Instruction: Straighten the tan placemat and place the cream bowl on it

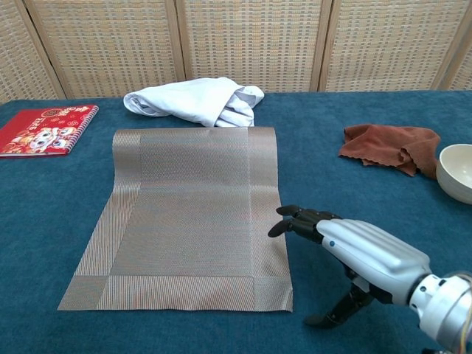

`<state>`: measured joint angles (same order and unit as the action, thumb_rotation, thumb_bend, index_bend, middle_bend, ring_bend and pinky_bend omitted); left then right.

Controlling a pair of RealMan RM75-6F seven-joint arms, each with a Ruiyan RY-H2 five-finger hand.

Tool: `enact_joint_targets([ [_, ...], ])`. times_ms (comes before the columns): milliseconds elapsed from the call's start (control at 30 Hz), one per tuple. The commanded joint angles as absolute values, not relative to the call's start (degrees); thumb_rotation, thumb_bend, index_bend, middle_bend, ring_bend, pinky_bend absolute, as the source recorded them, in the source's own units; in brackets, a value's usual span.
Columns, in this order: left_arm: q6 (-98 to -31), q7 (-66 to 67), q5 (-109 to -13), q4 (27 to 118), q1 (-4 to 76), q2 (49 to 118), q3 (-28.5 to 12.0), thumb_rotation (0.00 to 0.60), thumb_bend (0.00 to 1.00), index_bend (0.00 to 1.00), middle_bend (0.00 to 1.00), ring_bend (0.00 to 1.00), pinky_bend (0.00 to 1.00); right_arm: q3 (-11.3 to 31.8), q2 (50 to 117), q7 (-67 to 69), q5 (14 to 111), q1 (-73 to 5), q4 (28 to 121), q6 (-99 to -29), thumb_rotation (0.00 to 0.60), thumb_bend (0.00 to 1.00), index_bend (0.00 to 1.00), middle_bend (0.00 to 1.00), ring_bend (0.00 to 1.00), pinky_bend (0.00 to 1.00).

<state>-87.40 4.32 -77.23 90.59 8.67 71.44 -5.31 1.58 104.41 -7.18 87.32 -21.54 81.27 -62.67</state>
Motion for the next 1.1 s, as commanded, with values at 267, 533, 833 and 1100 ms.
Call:
enact_joint_targets([
  [267, -86.7, 4.0, -76.5, 89.8, 8.4, 71.8, -6.4, 0.6, 0.28, 0.0, 0.0, 0.0, 0.0, 2.2, 109.2, -4.2, 86.4, -22.5, 75.8, -63.3, 0.6, 0.25, 0.28, 0.01, 0.0, 0.06],
  [533, -86.1, 3.8, -76.6, 89.6, 8.3, 71.9, -6.7, 0.6, 0.28, 0.0, 0.0, 0.0, 0.0, 2.7, 112.1, -2.8, 87.1, -22.8, 71.3, -65.5, 0.6, 0.42, 0.29, 0.04, 0.0, 0.08],
  [833, -85.7, 3.8, -76.7, 89.6, 8.2, 72.0, -7.0, 0.6, 0.28, 0.0, 0.0, 0.0, 0.0, 2.3, 113.6, -0.3, 87.7, -22.7, 69.8, -67.0, 0.6, 0.5, 0.41, 0.11, 0.0, 0.11],
  [1100, -85.6, 3.4, -76.5, 89.6, 8.0, 72.1, -7.4, 0.6, 0.28, 0.0, 0.0, 0.0, 0.0, 2.4, 114.9, 1.4, 88.2, -22.4, 68.4, -69.1, 0.6, 0.49, 0.54, 0.2, 0.0, 0.13],
])
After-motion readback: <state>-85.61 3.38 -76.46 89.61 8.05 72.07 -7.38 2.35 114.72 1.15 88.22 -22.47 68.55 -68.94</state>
